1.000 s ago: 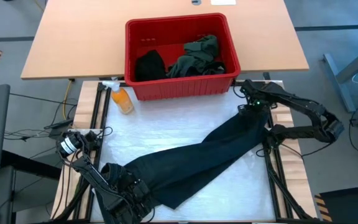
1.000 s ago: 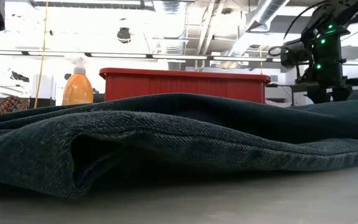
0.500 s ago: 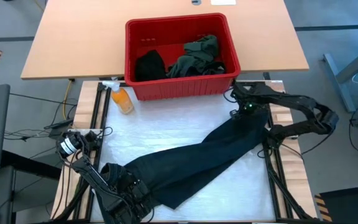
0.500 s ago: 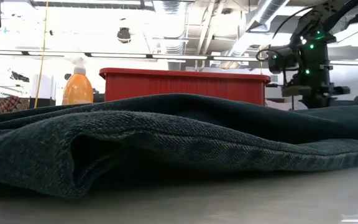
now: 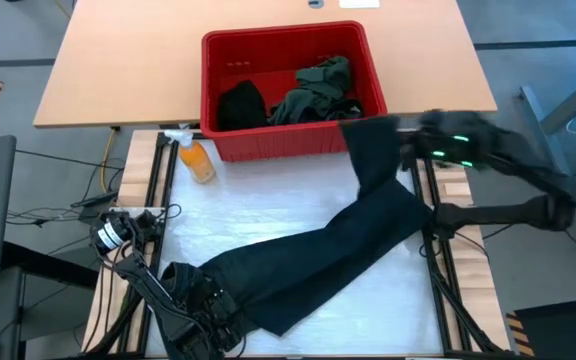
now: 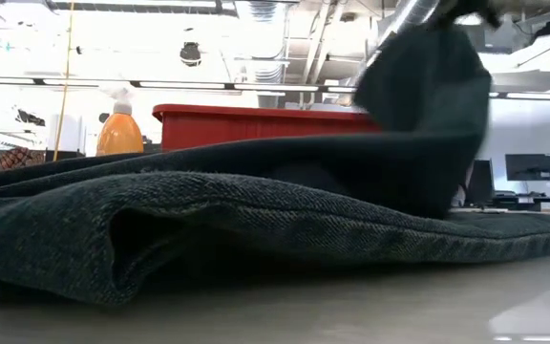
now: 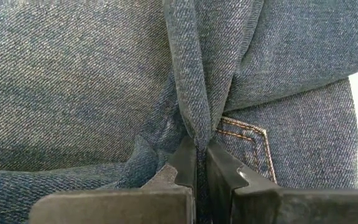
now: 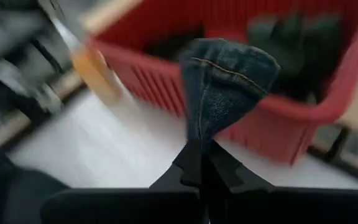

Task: Fold Laundry from Bin
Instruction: Fold the dark blue pants

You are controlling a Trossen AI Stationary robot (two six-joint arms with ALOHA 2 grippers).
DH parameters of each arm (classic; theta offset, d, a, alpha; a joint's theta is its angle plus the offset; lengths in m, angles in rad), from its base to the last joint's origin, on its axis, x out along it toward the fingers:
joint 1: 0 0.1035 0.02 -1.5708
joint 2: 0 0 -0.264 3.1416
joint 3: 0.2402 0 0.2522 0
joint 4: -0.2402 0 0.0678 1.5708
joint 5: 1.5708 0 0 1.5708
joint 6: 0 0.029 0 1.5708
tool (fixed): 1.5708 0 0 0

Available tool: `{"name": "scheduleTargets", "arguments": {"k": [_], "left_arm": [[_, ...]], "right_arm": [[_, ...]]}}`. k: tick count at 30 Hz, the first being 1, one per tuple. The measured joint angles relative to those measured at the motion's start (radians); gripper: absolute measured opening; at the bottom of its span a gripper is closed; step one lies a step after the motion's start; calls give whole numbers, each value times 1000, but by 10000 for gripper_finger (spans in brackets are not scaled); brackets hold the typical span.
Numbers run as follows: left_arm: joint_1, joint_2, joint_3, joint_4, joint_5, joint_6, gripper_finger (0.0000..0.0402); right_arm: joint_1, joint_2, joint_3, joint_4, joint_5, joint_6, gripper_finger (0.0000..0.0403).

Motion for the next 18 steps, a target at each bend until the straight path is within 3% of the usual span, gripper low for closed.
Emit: {"name": "scheduleTargets", "arguments": {"k": [2,5,8,15,18], "left_arm": [[0,0,-1,-2,-14,-2,0],[0,1,-1,-4,-43,-2,0],[4,2,-2,-7,-66,-2,0],[7,2,-2,-6,-81,6,0],[7,2,-2,-5,-84,4,0]], "right_arm": [[39,-64,2,-101,104,90,21],[65,-146,-57,-407,274,319,21],[65,-198,-184,-604,338,567,21],[3,-287,-523,-611,192,732,21],[-35,-267,-474,-583,156,678,26]]}}
